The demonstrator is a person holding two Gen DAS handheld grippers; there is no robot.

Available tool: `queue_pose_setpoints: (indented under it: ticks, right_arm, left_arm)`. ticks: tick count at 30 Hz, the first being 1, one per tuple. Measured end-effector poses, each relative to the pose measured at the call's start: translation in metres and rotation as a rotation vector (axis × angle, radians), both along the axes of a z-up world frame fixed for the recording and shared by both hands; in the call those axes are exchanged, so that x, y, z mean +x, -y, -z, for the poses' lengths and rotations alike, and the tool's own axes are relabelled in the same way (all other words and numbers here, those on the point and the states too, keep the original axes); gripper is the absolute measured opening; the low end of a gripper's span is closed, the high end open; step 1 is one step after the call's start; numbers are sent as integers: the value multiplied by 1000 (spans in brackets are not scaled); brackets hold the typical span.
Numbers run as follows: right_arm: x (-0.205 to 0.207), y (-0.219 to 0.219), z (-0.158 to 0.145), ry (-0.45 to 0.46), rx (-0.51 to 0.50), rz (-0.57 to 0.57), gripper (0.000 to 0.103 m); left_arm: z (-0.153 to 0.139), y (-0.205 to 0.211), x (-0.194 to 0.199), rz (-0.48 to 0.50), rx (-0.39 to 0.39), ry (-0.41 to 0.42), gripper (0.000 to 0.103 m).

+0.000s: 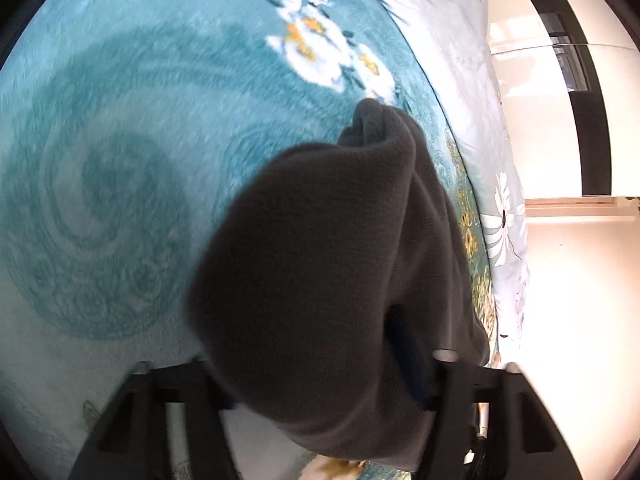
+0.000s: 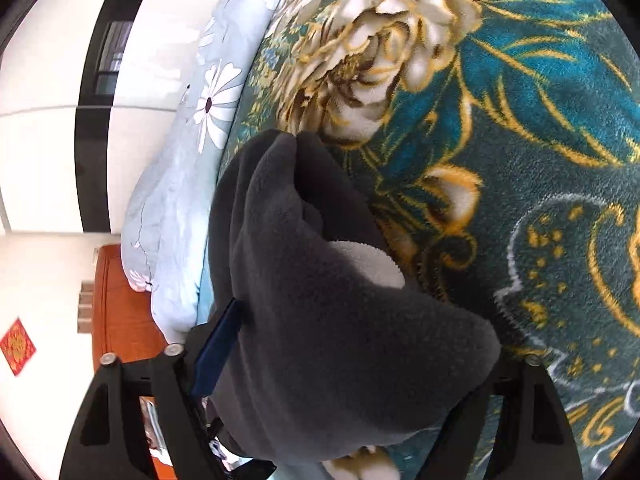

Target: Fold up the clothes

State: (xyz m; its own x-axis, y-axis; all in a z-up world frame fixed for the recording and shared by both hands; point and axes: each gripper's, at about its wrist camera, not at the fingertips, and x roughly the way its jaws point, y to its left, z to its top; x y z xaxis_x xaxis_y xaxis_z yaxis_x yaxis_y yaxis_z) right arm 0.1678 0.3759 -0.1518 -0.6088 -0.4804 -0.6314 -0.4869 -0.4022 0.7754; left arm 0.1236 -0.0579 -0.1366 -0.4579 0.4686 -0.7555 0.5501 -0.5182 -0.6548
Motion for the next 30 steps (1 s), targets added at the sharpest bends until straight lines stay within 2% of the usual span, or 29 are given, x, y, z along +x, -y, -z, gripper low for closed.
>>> queue_pose_setpoints:
  ticks: [2, 6, 9, 13, 15, 17, 19, 20, 23, 25, 27, 30]
  right_arm:
    - [-6, 7, -17, -4, 43, -42, 47]
    - [-31, 22, -55, -34, 80, -108, 41]
    - [-56, 36, -87, -101, 56, -151, 40]
    - [-88, 63, -130, -223, 31, -226, 39]
    - [-98, 80, -129, -265, 2, -259, 39]
    - [-107, 98, -128, -307, -27, -292, 39]
    - [-116, 116, -126, -349, -57, -325, 39]
    - [-119, 125, -111, -322, -73, -340, 39]
    - [-120, 150, -55, -180, -86, -386, 39]
    - [-109, 160, -21, -66, -78, -409, 39]
    - [-96, 158, -3, -32, -63, -402, 39]
    - [-82, 143, 14, 4, -113, -377, 41]
  left_arm:
    - [-10, -1, -9, 15, -13, 8, 44]
    - [-46, -1, -38, 60, -56, -18, 39]
    - [-94, 8, -67, 96, -97, -110, 36]
    - [-155, 37, -81, 127, -194, -270, 36]
    - [-179, 53, -82, 132, -250, -335, 36]
    - [-188, 75, -83, 128, -299, -360, 37]
    - [-169, 98, -72, 111, -342, -322, 37]
    - [-159, 109, -67, 104, -361, -298, 37]
    - [-97, 132, -53, 113, -384, -126, 37]
    - [-57, 140, -36, 111, -345, -14, 37]
    - [-36, 146, -20, 76, -295, -9, 37]
    - [-14, 160, -1, 24, -149, -16, 42]
